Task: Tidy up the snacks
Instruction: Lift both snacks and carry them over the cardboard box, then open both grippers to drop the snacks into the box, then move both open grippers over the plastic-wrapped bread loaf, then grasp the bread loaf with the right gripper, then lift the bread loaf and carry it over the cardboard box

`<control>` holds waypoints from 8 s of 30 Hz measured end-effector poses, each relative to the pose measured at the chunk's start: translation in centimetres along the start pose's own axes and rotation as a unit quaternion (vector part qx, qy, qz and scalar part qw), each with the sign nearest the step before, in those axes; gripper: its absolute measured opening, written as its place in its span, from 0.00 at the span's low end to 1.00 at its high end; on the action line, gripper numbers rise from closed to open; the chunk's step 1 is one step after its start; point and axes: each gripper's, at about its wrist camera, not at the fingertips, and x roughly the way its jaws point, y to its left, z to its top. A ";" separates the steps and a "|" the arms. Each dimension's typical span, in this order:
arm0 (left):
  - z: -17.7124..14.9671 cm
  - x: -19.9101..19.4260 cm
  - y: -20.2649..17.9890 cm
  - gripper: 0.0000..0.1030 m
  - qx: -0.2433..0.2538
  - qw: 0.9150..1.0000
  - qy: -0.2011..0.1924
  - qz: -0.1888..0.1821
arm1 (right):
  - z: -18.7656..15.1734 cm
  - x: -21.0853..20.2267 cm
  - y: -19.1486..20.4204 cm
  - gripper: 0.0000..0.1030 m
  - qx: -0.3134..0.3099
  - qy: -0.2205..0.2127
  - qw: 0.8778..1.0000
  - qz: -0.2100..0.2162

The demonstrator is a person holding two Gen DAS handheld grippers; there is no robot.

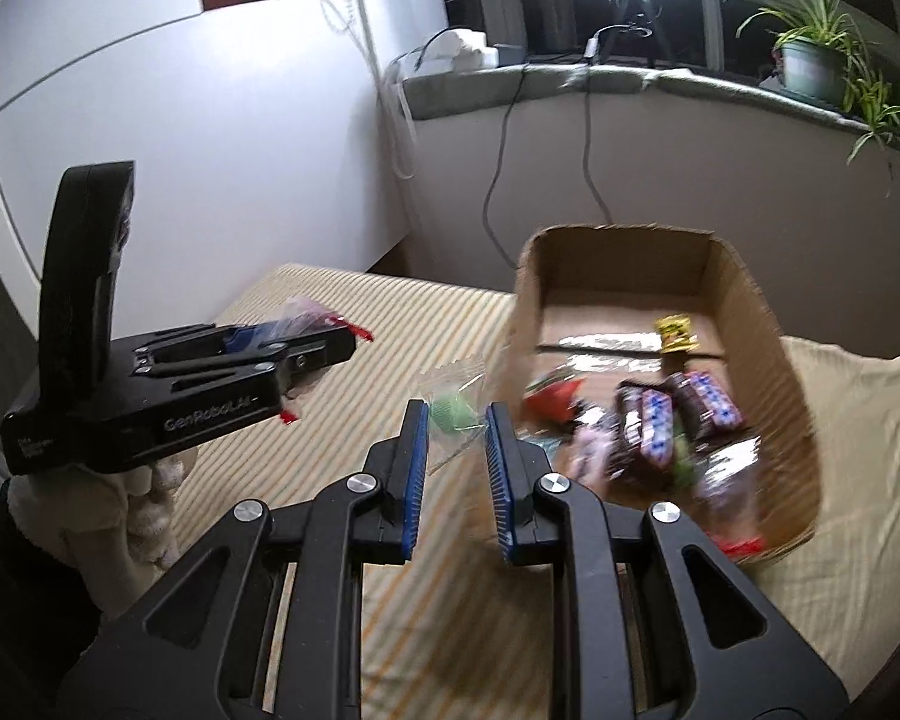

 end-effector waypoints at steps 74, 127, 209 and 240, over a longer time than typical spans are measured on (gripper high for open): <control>5.8 8.7 -7.3 0.51 0.072 0.997 0.025 -0.014 | 4.1 4.6 -12.1 0.58 0.038 0.026 0.997 -0.065; -1.3 -8.7 8.5 0.64 -0.038 0.994 -0.048 0.086 | 1.6 3.0 5.2 0.98 -0.070 0.039 0.996 0.028; 1.5 -1.8 0.2 0.61 0.001 0.999 0.010 -0.050 | 6.6 10.3 0.8 0.51 0.064 0.097 0.979 0.169; 3.2 4.3 -9.3 0.60 0.069 0.994 0.046 -0.071 | 4.3 6.9 -11.3 0.51 0.125 0.075 0.984 0.097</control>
